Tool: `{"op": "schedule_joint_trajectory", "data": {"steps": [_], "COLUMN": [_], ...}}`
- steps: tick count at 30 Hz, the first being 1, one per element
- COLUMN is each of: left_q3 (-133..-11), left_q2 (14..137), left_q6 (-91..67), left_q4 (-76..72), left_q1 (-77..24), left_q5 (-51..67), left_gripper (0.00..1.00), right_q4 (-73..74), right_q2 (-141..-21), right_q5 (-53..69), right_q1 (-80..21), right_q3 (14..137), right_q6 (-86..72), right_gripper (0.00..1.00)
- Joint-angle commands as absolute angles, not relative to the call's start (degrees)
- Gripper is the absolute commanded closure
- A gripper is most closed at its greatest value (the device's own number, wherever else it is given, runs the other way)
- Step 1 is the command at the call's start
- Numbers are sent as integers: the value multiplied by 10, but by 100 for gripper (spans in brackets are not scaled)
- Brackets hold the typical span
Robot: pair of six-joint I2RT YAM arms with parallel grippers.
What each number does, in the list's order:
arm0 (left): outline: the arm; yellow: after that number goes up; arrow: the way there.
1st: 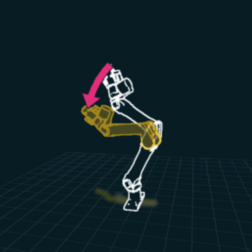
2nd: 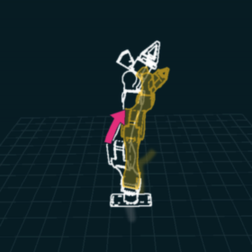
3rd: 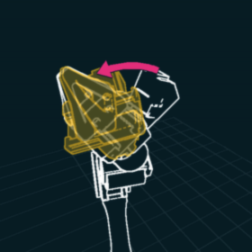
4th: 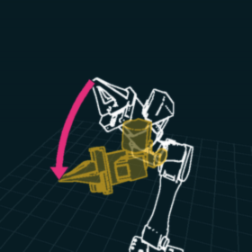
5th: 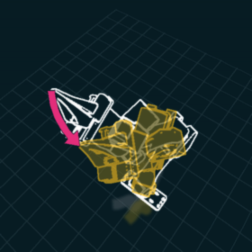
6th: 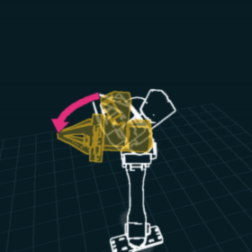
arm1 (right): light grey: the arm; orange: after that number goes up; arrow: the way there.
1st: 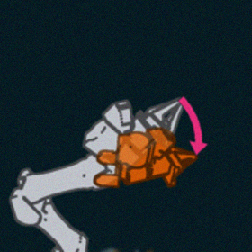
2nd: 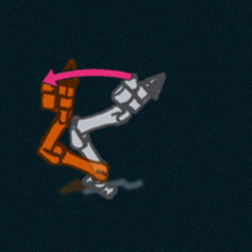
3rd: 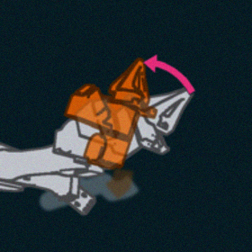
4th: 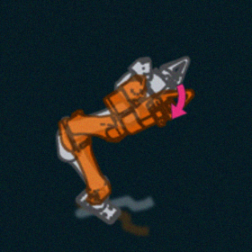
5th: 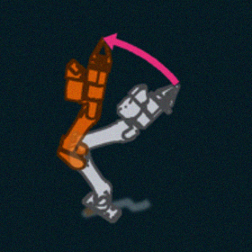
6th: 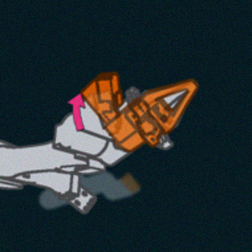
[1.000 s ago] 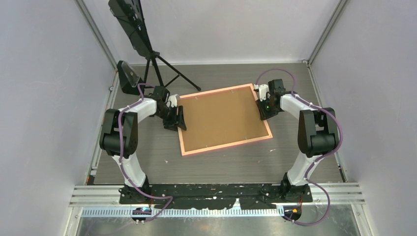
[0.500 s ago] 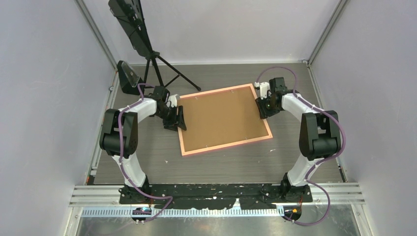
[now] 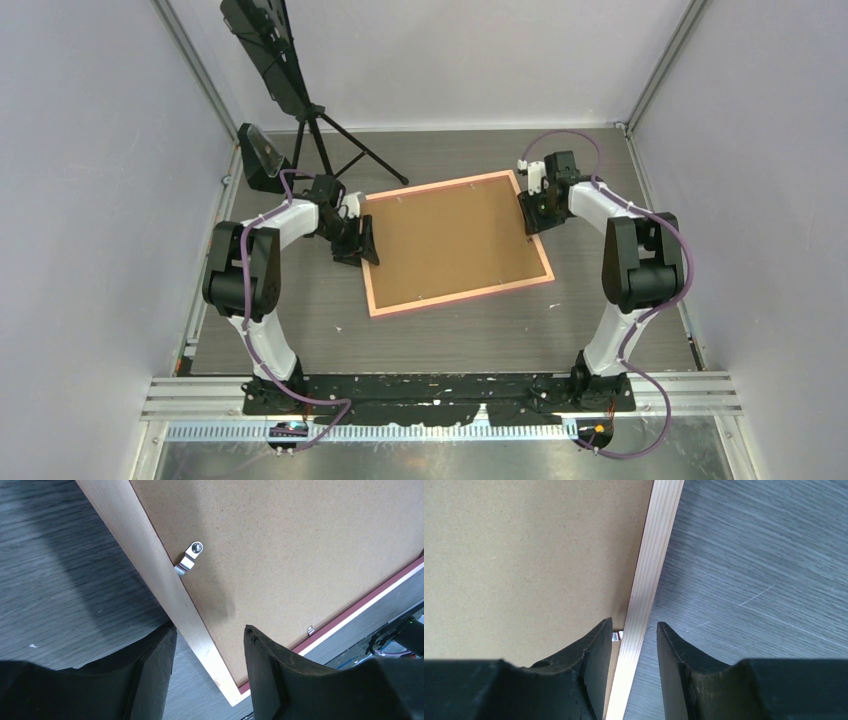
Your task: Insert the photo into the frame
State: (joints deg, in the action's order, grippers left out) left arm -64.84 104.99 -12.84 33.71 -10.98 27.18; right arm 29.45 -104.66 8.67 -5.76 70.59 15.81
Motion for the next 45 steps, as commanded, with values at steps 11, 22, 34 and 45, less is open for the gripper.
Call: {"op": "schedule_joint_trajectory", "data": {"steps": [11, 22, 34, 45], "left_q3": [-647, -647, -648, -648], "left_q2": [1074, 1077, 1076, 1074], "left_q6": [-113, -112, -112, -112], "left_q4": [326, 327, 328, 327], "left_q1": [-117, -117, -117, -117], "left_q5": [265, 264, 262, 261], "left_gripper": [44, 44, 44, 43], "right_q4": [300, 308, 314, 299], "right_q2": [-1069, -1053, -1043, -1011], "right_q5": [80, 54, 60, 82], "right_q1": [-58, -58, -58, -58], "right_q3": [723, 702, 691, 700], "right_q6": [157, 200, 229, 203], "right_gripper": [60, 66, 66, 50]}}
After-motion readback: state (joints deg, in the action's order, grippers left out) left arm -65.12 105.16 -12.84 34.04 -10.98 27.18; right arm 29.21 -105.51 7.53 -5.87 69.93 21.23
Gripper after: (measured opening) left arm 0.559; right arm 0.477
